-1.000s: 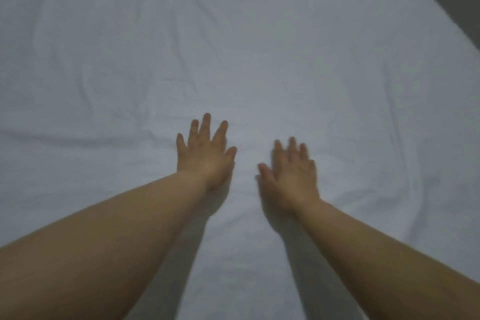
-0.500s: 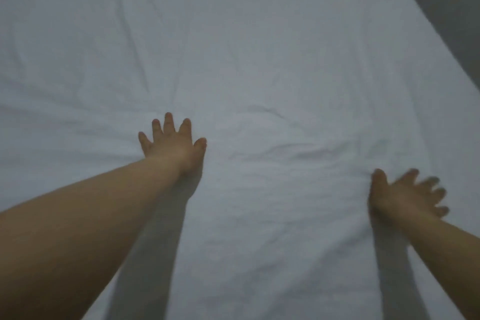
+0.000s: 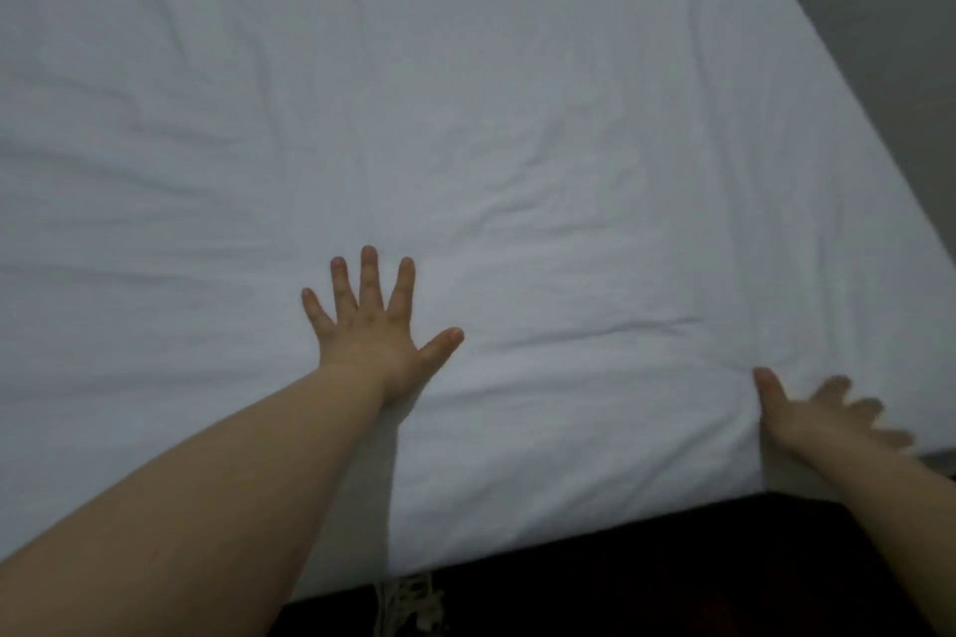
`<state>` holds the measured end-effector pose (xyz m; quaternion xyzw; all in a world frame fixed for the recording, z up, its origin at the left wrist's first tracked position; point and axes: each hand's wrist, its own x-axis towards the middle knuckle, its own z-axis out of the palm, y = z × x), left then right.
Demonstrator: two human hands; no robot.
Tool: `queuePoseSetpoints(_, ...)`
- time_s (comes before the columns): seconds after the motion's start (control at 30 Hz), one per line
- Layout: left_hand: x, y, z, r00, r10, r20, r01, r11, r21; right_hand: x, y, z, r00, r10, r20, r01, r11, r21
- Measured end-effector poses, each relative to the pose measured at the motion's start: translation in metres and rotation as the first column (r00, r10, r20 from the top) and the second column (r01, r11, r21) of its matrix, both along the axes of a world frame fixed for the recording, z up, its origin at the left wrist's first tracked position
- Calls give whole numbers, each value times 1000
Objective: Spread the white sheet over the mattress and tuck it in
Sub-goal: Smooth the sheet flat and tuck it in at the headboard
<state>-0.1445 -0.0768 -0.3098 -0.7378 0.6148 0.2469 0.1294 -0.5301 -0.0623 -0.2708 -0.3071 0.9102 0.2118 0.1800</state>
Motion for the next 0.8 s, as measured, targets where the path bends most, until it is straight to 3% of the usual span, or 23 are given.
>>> queuePoseSetpoints(0.07, -20, 15, 7, 1000, -24, -13, 25, 996, 84, 16, -5, 8, 997, 83, -3, -83, 994, -74)
queuePoseSetpoints(0.13, -36, 25, 11, 999, -45, -24, 48, 990, 136, 71, -14, -3, 912, 403, 72, -372, 889, -267)
queuePoseSetpoints(0.2, -44, 31, 14, 999, -50, -3, 50, 985, 165, 147, -17, -12, 687, 695, 210, -603, 708, -368)
queuePoseSetpoints(0.27, -47, 38, 10, 999, -46, 25, 42, 985, 167, 195, 5, -26, 462, 836, 296, -761, 545, -350)
queuePoseSetpoints(0.3, -47, 42, 6, 999, -39, 29, 33, 986, 161, 195, 20, -36, 401, 870, 286, -809, 483, -336)
queuePoseSetpoints(0.37, -46, 45, 1, 998, -37, 51, 29, 990, 139, 157, 40, -55, 438, 881, 180, -806, 473, -356)
queuePoseSetpoints(0.5, -51, 48, 10, 997, 18, 73, -30, 987, 158, 3, 47, -55, 709, 702, 71, -664, 697, -270)
queuePoseSetpoints(0.57, -65, 47, 16, 990, 111, 88, -123, 982, 144, -88, 33, -39, 895, 445, 36, -435, 888, -147)
queuePoseSetpoints(0.63, -103, 45, 22, 967, 227, 118, -229, 973, 0, -151, 15, -14, 991, 137, 7, -135, 984, -119)
queuePoseSetpoints(0.67, -121, 42, 23, 958, 268, 99, -259, 961, -96, -156, 4, -10, 993, 120, 5, -118, 980, -163)
queuePoseSetpoints(0.73, -187, 25, 21, 974, 225, 5, -217, 948, -233, -141, -19, -13, 922, 388, 15, -359, 867, -346)
queuePoseSetpoints(0.8, -269, 4, 18, 988, 119, -93, -142, 945, -295, -106, -36, -23, 702, 705, 102, -602, 664, -443)
